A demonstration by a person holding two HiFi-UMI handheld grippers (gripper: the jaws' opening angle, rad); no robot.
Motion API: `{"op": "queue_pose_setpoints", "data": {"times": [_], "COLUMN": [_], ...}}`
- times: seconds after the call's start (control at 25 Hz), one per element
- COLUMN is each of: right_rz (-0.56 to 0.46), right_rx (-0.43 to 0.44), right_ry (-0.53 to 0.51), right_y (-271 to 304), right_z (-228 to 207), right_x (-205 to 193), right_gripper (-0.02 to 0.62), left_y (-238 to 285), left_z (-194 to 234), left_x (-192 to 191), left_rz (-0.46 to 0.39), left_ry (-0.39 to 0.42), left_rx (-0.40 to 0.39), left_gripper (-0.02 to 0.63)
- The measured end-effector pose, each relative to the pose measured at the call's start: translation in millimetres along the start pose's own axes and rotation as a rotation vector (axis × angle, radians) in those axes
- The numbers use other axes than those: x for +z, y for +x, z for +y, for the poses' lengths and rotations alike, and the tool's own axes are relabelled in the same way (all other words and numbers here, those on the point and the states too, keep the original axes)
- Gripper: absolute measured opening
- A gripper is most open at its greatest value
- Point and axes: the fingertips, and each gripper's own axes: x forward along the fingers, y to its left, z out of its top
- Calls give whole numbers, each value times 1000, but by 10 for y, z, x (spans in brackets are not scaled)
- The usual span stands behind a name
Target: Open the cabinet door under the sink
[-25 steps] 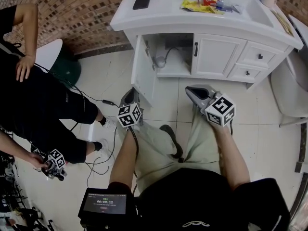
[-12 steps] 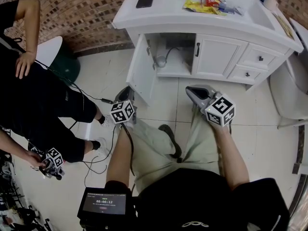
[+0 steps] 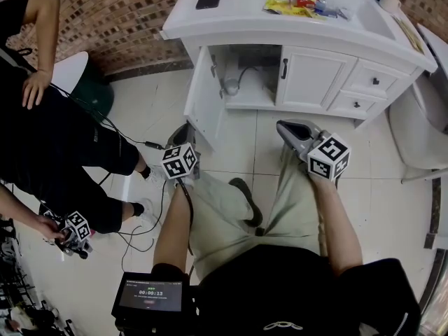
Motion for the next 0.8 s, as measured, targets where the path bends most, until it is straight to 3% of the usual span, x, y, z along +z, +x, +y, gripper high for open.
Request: {"op": "queue_pose_setpoints", "data": {"times": [0.12,0.4,0.8], "right_rz": [6,34,14], "right_rx": [-8,-40,-61], "right_ry": [8,-50,6], "right_y": [-98,-331,-827], "right_z": [93,613,1324], "right_x": [-53,-243,-646], "right_gripper": [-8,-8,-8], "left_y": [-175,-764,-1884], "left_z": [-114,-616,-1241], "left_x": [85,195,280], "left_rz": [-44,-104,-205], "left_ry": [-30,-2,11], "left_rx": [-36,-183,-351], "left_gripper": [17,17,15]}}
